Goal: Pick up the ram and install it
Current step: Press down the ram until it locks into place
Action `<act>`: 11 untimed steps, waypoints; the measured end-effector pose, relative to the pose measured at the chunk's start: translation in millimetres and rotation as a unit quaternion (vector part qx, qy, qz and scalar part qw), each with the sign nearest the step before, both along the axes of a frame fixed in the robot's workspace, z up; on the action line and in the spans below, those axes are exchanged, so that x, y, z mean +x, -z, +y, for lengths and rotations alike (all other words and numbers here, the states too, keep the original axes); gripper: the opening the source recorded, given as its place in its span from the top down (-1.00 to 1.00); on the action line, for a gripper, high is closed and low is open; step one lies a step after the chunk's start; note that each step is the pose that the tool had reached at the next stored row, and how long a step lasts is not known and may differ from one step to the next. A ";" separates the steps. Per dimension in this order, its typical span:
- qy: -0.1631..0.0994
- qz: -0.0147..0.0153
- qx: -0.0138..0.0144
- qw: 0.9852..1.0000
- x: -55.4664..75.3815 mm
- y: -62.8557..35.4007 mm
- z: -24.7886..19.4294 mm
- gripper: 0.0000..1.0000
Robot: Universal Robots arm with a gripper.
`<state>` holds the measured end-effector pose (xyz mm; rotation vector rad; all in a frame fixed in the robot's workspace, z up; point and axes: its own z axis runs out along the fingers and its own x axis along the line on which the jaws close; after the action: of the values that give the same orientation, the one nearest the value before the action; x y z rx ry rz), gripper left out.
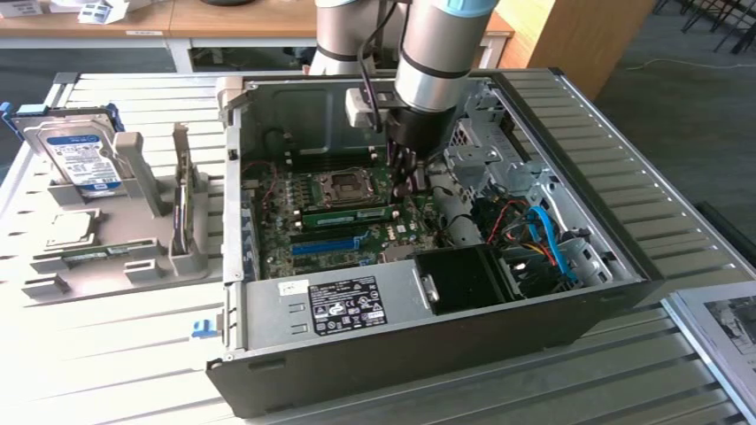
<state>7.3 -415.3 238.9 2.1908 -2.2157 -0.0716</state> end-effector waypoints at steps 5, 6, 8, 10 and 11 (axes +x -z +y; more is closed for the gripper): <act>0.000 0.000 0.000 1.000 0.0 3.5 0.0 0.80; 0.000 0.000 0.000 1.000 0.0 4.1 0.0 0.80; 0.000 0.000 0.000 1.000 0.0 4.9 0.0 0.80; 0.000 0.000 0.000 1.000 0.0 4.9 -0.1 0.80; 0.000 0.000 0.000 1.000 0.0 5.0 0.0 0.80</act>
<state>7.3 -415.4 234.0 2.1907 -2.2156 -0.0714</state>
